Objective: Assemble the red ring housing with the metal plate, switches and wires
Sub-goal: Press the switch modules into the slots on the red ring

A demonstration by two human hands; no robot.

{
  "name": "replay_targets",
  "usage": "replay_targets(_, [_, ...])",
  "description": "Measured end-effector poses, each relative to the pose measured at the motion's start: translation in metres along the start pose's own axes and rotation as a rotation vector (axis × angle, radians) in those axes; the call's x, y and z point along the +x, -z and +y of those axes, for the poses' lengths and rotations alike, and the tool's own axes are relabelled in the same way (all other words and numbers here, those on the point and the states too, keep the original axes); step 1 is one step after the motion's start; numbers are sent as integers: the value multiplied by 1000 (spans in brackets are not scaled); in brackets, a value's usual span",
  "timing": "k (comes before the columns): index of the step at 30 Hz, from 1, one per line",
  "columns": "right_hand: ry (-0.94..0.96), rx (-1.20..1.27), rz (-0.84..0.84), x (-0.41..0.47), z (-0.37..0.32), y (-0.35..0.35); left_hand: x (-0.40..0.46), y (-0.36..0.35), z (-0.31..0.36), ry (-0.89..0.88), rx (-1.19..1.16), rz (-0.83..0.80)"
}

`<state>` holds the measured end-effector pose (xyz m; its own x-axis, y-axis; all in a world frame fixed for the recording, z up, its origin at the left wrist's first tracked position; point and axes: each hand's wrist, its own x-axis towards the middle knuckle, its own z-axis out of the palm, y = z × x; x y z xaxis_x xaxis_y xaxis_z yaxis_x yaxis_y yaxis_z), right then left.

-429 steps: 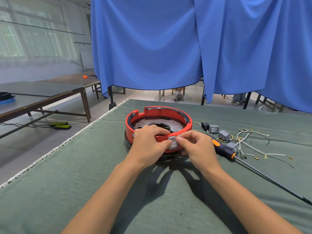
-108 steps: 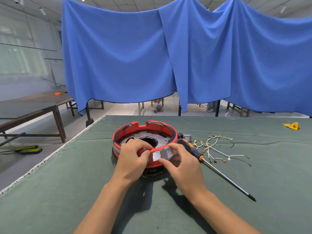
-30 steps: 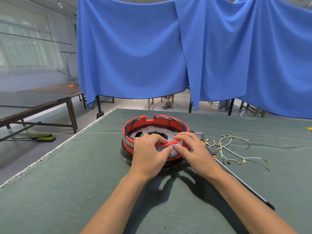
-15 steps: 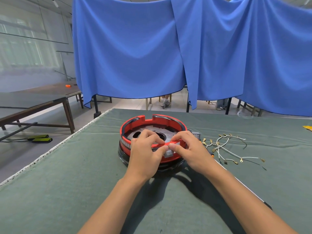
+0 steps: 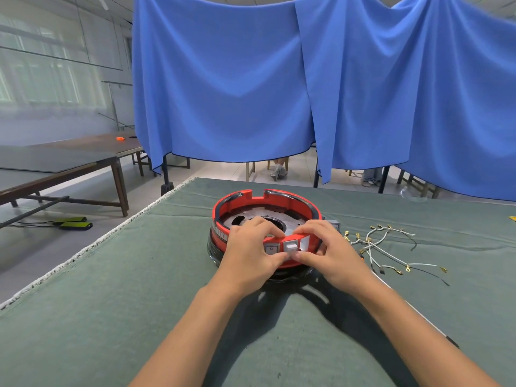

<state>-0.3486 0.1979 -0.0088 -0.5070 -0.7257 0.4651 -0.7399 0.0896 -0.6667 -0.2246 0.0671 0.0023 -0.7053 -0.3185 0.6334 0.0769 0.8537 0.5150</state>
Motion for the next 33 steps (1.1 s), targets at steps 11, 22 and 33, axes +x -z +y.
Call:
replay_targets(11, [-10,-14,18,-4,2,-2,0,-4,-2,-7,3,66])
replay_targets(22, [-32,-16,99,-2,-3,-3,-3,-11,0,-10,41,116])
replay_targets(33, [-87,-154,387,-6,1,-2,-3,-12,-3,-9,37,137])
